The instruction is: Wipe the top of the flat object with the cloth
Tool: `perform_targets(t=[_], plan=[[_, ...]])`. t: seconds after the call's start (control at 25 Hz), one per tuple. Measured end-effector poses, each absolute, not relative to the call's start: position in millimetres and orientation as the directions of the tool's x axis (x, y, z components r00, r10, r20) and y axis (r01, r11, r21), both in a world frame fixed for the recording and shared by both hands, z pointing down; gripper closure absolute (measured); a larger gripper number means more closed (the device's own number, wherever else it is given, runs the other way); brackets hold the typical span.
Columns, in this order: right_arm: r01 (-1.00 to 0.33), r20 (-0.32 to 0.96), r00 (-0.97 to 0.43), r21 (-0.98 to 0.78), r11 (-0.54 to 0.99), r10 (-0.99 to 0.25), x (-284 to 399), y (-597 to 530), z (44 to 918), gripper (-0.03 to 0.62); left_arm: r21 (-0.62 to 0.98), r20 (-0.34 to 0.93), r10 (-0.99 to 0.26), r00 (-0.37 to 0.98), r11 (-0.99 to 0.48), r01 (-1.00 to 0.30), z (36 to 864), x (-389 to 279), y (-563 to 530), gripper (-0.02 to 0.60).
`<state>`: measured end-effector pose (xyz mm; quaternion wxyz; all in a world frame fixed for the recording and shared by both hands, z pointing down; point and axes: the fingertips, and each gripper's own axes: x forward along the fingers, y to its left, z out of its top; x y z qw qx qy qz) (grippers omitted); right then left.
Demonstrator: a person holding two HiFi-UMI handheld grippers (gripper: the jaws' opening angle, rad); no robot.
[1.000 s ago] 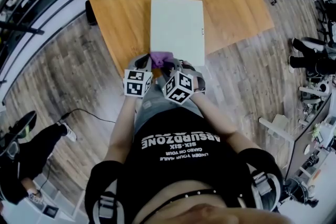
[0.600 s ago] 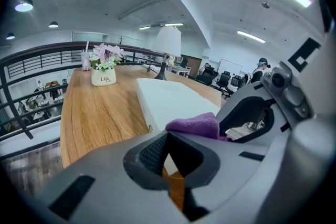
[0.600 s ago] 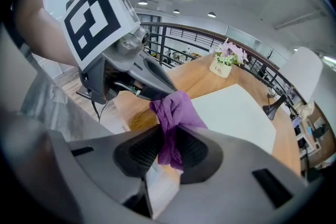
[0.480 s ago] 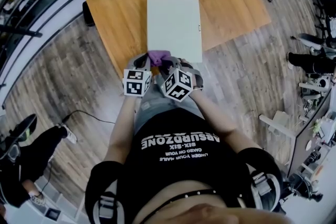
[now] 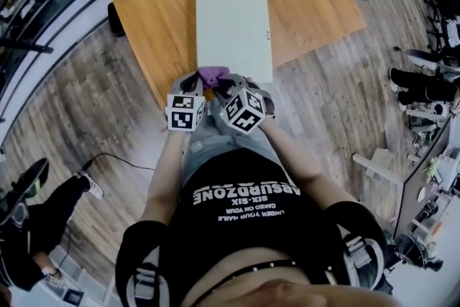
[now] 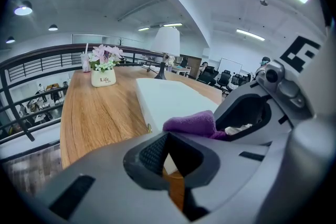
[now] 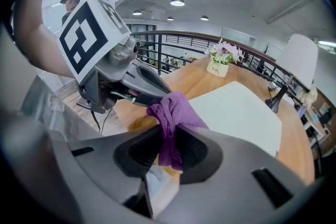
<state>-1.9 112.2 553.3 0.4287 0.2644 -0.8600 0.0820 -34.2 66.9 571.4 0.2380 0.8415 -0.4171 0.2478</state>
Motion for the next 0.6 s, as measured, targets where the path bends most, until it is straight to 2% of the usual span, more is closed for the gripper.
perform_targets(t=[0.6], plan=[[-0.523,0.787,-0.475,0.108,0.845,-0.394,-6.8,113.6,557.3,0.493,0.192,0.625,-0.570,0.532,-0.549,-0.814,570.2,-36.9,69.7,0.565]])
